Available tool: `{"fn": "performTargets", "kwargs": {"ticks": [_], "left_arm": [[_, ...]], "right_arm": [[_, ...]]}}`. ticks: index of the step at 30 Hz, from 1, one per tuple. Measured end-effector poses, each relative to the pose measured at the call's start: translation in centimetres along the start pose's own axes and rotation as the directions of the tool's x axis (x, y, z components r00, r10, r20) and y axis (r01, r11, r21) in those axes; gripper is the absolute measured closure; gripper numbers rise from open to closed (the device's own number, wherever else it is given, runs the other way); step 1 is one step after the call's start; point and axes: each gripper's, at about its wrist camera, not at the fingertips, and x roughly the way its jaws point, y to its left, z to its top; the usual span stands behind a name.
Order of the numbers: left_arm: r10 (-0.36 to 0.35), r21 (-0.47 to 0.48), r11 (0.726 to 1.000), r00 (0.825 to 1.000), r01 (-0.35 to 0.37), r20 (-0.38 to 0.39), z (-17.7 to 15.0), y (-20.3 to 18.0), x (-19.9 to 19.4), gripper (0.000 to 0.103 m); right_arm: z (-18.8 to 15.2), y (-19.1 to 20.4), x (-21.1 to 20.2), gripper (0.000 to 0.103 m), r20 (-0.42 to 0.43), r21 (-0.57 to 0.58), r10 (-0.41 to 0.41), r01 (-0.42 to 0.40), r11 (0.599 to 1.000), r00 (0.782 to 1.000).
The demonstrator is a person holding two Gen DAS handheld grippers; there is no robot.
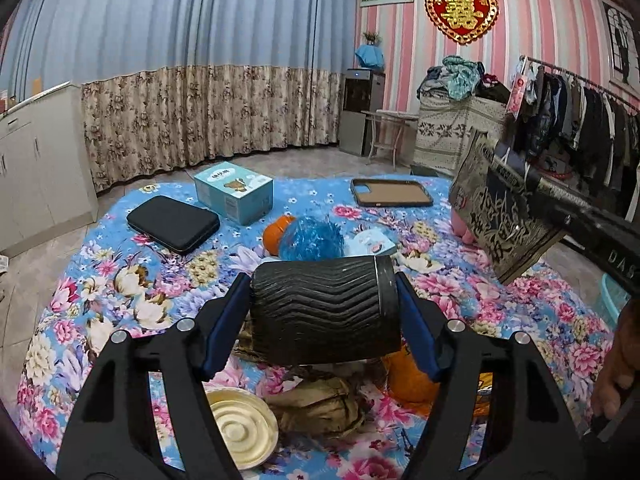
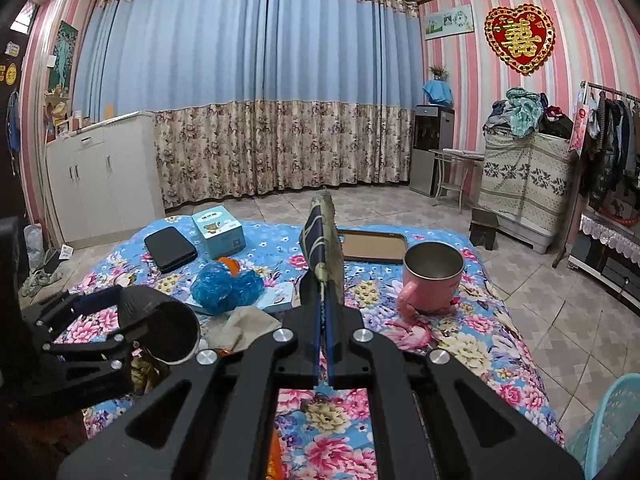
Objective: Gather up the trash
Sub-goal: 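Carry the cylinder in the left tool and paper in the right tool over the blue basket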
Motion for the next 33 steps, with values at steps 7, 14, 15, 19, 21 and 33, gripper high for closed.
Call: {"fn": "performTargets", "kwargs": {"ticks": [7, 14, 15, 19, 21, 33], "left_arm": [[0.022, -0.016, 1.000, 0.999, -0.022, 0.035, 0.7, 0.6, -1.7, 0.034], [0.055, -0.021, 0.998, 0.997, -0.054, 0.062, 2.1, 0.2, -3.4, 0.034], [0.054, -0.015, 0.998, 0.996, -0.053, 0.070, 2.4, -0.1, -3.7, 0.034], [0.035, -0.012, 0.999, 0.994, -0.034, 0.100, 3.5, -1.5, -5.4, 0.034], [0.023, 0.002, 1.000, 0.994, -0.024, 0.111, 4.0, -3.1, -6.1, 0.034], [-0.094, 0.113, 0.990, 0.988, 0.081, 0.119, 5.3, -13.5, -8.1, 0.034]], "right_arm": [[-0.1, 0.6, -0.7, 0.101, 0.013, -0.013, 0.013, -0.013, 1.000, 1.000], [0.5, 0.5, -3.3, 0.101, 0.064, -0.022, 0.007, -0.006, 1.000, 0.998], [0.6, 0.4, -3.7, 0.101, 0.070, -0.021, 0.004, -0.003, 1.000, 0.998], [0.7, -0.8, -6.2, 0.101, 0.088, -0.019, -0.008, 0.009, 1.000, 0.996], [0.3, -2.0, -7.5, 0.101, 0.083, -0.022, -0.018, 0.020, 1.000, 0.996], [0.1, -10.0, -13.7, 0.101, 0.113, 0.073, -0.139, 0.131, 0.989, 0.984]]}}
